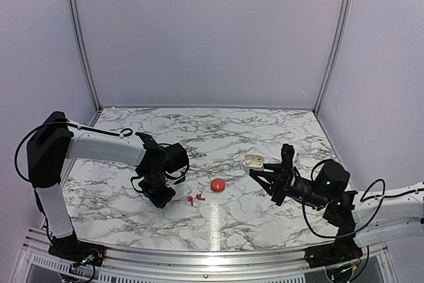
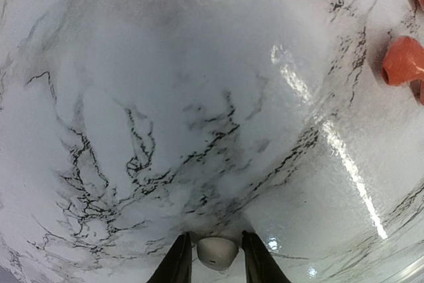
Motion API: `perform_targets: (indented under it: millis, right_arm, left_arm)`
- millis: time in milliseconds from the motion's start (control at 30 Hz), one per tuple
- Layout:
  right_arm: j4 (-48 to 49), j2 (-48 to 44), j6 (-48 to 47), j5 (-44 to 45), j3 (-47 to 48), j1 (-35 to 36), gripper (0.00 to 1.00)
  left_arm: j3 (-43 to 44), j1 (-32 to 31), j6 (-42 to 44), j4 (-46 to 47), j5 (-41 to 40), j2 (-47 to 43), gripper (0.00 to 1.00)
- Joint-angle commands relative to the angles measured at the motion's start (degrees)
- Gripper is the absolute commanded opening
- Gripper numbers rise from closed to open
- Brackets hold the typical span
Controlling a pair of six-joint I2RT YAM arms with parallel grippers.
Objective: Insert the wireless bluetooth earbuds into the charging case
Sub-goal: Move the right earbud to the center of the board, then pick up the right earbud from the center of the board.
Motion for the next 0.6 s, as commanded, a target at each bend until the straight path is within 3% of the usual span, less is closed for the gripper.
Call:
perform_targets:
  millis: [0,267,567]
  right_arm:
    - [0.0,-1.2,-0.7,0.0,1.1,-0.4,0.0]
    - [-0.1,-0.9,-0.9,0.2,1.1,-0.4,0.0]
    - [2.1,1.1,-4.0,-0.5,1.9,-0.4,0.0]
  left_arm:
    - [-1.9,-0.6,0.3,-5.2,1.3,2.4,0.26]
    - [-1.5,-0.4,0.1,-3.9,-0.5,0.0,0.19]
    - [0.2,1.4,-0.7,4.6,-3.5,-10.6,0.15]
